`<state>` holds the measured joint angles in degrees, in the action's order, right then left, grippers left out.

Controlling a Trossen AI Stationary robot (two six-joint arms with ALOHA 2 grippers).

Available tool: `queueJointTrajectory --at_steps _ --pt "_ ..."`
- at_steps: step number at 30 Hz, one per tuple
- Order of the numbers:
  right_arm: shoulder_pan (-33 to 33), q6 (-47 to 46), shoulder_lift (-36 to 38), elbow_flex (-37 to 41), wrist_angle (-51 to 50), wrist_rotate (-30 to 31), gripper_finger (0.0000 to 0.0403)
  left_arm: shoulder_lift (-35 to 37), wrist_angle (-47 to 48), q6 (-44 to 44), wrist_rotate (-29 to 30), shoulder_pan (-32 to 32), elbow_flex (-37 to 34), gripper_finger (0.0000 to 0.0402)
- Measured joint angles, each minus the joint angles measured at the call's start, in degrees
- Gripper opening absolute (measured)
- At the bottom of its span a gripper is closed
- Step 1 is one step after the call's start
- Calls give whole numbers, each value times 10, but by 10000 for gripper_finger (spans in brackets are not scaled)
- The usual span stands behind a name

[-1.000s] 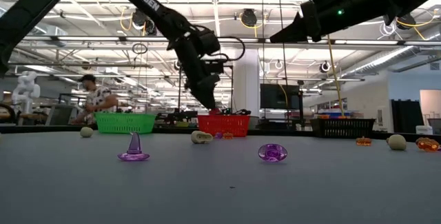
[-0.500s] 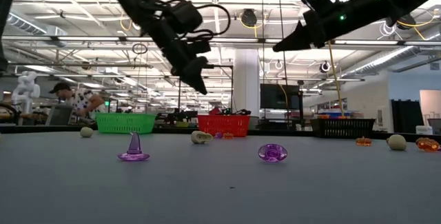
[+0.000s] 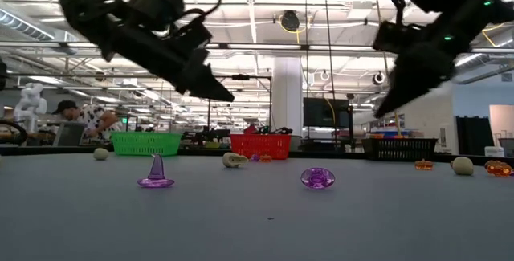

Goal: Sort Halloween decoration
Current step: Put the white skull toy into the black bin

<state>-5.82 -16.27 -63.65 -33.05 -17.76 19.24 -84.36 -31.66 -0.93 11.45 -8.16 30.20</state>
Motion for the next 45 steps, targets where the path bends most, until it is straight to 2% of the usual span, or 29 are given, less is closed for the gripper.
queueJointTrajectory --at_steps 3,6,10,14,21,30,45 --pt "-34 -107 0 -25 -120 -6 46 0 -79 18 1 31 -33 8" --pt "-58 -199 -1 -42 -204 -32 76 0 -119 20 0 54 -52 8" --pt "-74 -306 -1 -44 -268 -51 111 0 -130 17 0 68 -56 8" --pt "-82 -362 -15 -44 -298 -95 137 0 -129 17 0 72 -56 8" --pt "-85 -417 -70 -44 -263 -122 159 0 -127 19 0 75 -56 8" --pt "-86 -446 -159 -45 -222 -156 160 0 -124 21 -1 75 -56 8" --pt "-71 -441 -141 -44 -211 -114 112 0 -124 21 -3 75 -56 8"
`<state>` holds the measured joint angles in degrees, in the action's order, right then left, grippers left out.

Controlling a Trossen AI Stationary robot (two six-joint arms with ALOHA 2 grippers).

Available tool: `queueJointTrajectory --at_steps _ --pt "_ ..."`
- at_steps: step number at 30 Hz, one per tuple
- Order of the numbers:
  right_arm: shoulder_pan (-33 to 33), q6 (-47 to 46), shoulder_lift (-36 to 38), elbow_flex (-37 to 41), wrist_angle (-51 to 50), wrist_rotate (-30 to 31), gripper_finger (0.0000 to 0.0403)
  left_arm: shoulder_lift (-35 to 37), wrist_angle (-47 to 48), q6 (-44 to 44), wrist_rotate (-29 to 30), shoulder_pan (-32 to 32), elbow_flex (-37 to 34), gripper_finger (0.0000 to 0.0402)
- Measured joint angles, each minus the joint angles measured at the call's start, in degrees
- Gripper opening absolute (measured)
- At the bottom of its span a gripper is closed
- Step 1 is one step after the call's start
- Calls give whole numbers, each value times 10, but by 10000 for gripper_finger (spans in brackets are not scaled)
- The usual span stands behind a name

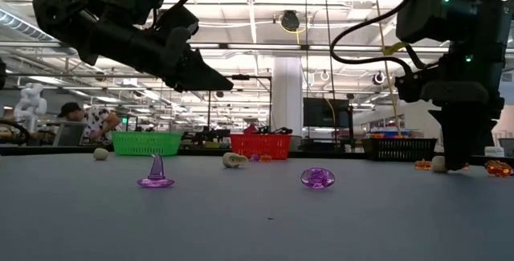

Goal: Sort Halloween decoration
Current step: Put the white skull toy into the black bin

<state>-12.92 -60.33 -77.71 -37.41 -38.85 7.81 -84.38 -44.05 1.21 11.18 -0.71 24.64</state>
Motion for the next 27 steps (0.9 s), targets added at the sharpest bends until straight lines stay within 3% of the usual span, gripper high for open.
queueJointTrajectory --at_steps 10,13,20,27 --pt "13 10 0 0 7 -6 82 0 0 0 0 0 0 8" --pt "17 -46 0 0 7 -33 98 0 0 0 0 0 0 8" --pt "16 -134 0 0 2 -34 158 0 1 0 0 0 0 8" --pt "17 -194 1 -1 3 24 175 0 13 0 0 0 0 8"
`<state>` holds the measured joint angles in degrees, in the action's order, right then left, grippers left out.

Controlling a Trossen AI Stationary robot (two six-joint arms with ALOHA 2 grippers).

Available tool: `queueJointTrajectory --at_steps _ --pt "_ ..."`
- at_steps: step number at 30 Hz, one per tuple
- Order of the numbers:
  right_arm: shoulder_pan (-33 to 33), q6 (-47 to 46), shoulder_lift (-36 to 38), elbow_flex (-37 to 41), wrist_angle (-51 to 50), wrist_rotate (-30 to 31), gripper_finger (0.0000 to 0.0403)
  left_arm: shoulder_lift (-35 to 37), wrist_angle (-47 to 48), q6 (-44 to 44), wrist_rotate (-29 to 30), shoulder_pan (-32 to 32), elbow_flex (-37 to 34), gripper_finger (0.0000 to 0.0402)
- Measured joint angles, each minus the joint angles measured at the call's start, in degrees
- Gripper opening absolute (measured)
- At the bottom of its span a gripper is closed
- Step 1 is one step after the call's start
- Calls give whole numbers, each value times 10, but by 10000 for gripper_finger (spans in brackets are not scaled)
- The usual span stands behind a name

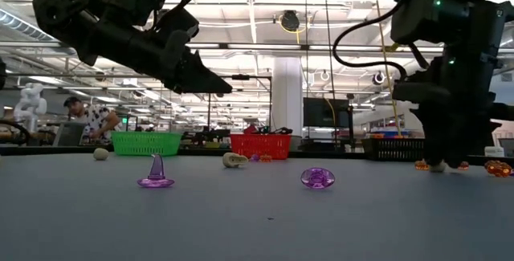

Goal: Sort Halloween decoration
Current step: Put the white skull toy into the black bin

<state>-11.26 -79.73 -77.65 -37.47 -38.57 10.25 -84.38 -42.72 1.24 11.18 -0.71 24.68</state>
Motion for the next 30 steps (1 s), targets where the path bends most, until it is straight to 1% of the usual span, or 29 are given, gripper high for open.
queueJointTrajectory --at_steps 5,10,15,23,27,30 --pt "3 -40 -2 0 12 19 173 0 0 0 0 0 0 8" --pt "10 -36 -22 0 16 32 158 0 0 0 0 0 0 8" --pt "14 -9 -38 -2 36 43 133 0 0 0 0 0 0 8" --pt "12 45 -37 -1 56 49 77 0 1 0 0 0 0 8" --pt "9 85 -29 -1 91 48 72 0 1 0 0 0 0 8" --pt "6 123 -21 -1 136 48 73 0 1 0 0 0 0 8"
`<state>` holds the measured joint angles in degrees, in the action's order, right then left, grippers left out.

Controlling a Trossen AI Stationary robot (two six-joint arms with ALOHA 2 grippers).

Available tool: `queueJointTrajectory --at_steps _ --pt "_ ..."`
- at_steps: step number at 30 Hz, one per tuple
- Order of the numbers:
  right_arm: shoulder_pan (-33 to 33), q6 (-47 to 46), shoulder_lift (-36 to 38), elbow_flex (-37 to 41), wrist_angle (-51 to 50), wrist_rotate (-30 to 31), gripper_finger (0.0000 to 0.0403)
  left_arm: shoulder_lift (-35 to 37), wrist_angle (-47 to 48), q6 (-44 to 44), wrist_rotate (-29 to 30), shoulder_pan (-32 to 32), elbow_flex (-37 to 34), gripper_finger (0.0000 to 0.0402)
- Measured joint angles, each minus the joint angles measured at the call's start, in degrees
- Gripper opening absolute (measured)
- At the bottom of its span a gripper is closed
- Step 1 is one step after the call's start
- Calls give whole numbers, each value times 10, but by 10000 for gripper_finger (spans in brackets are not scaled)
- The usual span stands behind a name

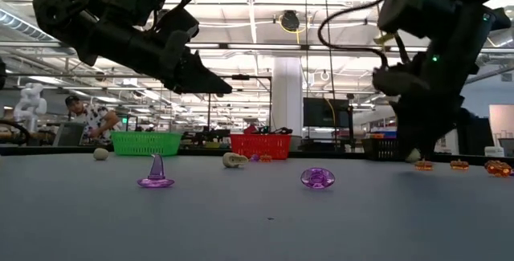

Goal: Sort Halloween decoration
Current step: Put the white skull toy into the black bin

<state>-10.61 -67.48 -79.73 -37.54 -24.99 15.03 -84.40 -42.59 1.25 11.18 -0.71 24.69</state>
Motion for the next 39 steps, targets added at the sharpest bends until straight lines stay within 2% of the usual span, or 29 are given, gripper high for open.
queueJointTrajectory --at_steps 3,9,14,18,23,32,39 --pt "0 36 7 -2 25 1 73 0 0 0 0 0 0 8" --pt "30 103 7 -42 14 17 73 0 -2 0 0 0 0 8" --pt "89 206 6 -116 -66 62 73 0 -3 0 0 0 0 8" --pt "161 303 6 -181 -133 90 73 0 -3 0 0 0 0 8" --pt "278 404 7 -231 -184 93 73 0 -3 1 0 0 0 8" --pt "505 509 -1 -212 -192 85 73 0 -2 1 0 0 0 8" --pt "627 573 -38 -183 -121 13 73 0 -2 0 0 0 0 8"
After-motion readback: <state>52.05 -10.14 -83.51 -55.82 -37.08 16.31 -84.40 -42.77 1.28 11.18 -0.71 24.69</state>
